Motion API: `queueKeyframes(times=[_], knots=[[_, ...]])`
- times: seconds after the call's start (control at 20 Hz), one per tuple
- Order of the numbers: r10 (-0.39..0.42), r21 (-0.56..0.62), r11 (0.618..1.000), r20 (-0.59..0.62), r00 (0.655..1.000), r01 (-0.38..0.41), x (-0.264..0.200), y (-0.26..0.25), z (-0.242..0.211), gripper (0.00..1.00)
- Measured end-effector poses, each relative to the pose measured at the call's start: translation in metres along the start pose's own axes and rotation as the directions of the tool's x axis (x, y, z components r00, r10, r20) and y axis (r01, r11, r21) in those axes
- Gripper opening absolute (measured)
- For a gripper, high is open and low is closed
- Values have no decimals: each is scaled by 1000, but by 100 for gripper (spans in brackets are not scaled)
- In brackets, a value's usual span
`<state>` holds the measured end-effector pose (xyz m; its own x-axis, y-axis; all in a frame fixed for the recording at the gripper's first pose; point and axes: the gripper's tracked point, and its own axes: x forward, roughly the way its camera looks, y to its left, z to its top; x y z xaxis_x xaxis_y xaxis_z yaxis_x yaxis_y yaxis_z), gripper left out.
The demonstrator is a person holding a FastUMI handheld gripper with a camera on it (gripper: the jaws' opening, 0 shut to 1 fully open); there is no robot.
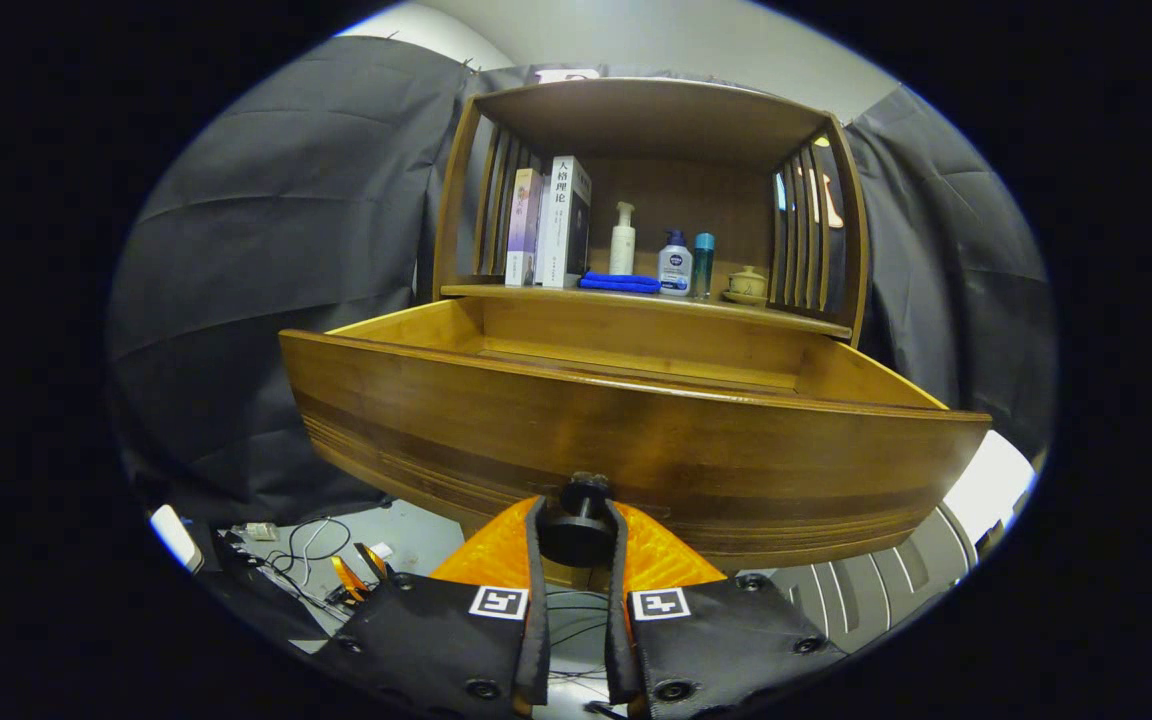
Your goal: Pull open the drawer, take out the items inside it, and place them on the countertop above the cabinet.
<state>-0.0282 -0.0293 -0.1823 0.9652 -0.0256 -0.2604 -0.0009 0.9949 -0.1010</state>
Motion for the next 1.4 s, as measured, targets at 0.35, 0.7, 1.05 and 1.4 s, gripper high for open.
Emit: queueKeyframes(times=[0.35,0.7,1.05,1.4], knots=[[-12,20,1000,182,983,8,-19,-7,39,62],[40,3,999,347,937,-43,-29,-12,123,98],[120,17,991,279,953,-130,1,-19,174,97],[230,-199,958,110,967,-206,55,-3,176,98]])
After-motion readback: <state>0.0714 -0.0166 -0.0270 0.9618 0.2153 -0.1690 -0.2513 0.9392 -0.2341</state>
